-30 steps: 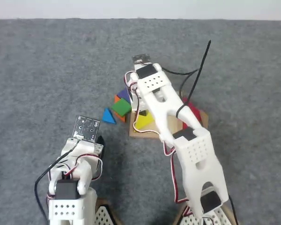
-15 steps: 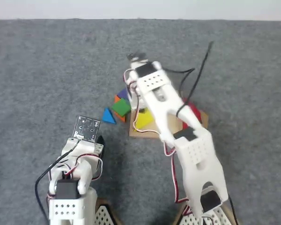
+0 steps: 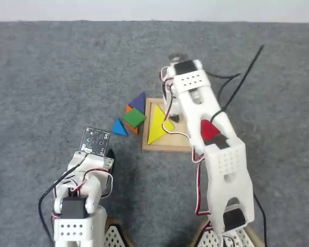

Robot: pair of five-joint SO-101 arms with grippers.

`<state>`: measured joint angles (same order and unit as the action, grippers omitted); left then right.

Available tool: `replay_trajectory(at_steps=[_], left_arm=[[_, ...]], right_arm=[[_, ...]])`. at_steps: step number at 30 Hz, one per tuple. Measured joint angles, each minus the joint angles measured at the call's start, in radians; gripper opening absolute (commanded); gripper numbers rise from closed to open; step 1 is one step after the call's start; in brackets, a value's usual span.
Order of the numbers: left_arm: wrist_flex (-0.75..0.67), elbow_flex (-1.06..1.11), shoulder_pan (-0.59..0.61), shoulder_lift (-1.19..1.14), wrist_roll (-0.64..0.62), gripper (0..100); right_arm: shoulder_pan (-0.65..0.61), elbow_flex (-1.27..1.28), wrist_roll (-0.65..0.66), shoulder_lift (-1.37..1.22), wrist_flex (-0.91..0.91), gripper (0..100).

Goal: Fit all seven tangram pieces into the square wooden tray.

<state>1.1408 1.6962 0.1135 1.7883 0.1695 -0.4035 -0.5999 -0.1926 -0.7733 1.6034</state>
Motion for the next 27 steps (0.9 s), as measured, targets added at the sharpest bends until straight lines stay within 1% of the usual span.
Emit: replay_trajectory(at_steps=[6, 19, 24, 27], left_arm=[[0.0, 0.0, 0.0, 0.0, 0.0, 14], [0.0, 0.0, 0.0, 0.0, 0.0, 14], [0.0, 0.0, 0.0, 0.0, 0.0, 14], [0.0, 0.0, 0.0, 0.0, 0.0, 14]], right_arm=[[-0.061, 0.0, 0.002, -0.063, -0.038, 42.0], [-0.094, -0.138, 0.002, -0.08, -0.048, 42.0], [-0.081, -0.163, 0.002, -0.08, -0.006, 42.0], [-0.023, -0.163, 0.002, -0.08, 0.041, 42.0]])
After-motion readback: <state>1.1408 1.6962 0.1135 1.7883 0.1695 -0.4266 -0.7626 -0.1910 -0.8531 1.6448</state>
